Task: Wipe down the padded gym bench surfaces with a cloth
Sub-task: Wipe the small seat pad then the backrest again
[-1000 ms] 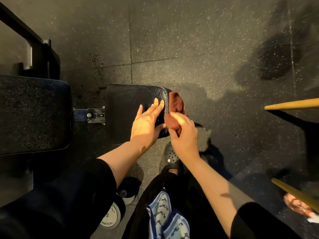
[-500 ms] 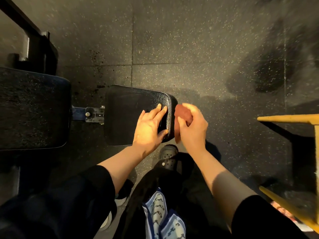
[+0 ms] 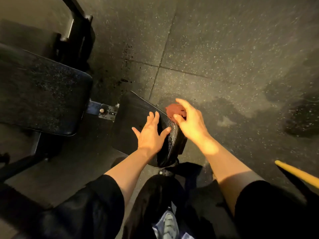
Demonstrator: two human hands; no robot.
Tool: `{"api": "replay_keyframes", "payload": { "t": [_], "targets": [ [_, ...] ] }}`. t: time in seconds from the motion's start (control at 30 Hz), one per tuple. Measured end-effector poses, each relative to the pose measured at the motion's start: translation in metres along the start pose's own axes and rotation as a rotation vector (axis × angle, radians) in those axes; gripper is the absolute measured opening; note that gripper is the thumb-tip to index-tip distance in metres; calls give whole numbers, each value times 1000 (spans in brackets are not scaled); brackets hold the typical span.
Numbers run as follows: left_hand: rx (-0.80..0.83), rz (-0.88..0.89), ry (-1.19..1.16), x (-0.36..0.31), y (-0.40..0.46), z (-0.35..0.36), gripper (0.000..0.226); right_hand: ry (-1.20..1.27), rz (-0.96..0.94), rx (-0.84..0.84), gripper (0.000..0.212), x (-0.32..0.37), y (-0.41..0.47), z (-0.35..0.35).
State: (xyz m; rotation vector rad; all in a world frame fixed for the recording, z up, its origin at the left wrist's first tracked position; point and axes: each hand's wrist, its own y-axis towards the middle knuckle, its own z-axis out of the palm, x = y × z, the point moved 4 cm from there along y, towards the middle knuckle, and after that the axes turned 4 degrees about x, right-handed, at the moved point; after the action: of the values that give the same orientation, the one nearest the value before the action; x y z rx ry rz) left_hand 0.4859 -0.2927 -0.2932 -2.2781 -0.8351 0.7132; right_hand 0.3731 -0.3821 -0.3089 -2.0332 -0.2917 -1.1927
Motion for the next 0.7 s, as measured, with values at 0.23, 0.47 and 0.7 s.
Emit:
{"api": "replay_keyframes", "payload": {
  "t": [0.23, 0.47, 0.7],
  "targets": [
    [-26, -5, 3, -2, 4, -2, 76, -42, -7, 197, 41, -4, 3, -14],
    [-49, -2, -6, 2, 3, -6, 79, -187, 49, 330, 40, 11, 63, 10],
    [-59, 0, -10, 4, 8, -10, 83, -344, 9, 389, 40, 20, 75, 8]
  ]
}}
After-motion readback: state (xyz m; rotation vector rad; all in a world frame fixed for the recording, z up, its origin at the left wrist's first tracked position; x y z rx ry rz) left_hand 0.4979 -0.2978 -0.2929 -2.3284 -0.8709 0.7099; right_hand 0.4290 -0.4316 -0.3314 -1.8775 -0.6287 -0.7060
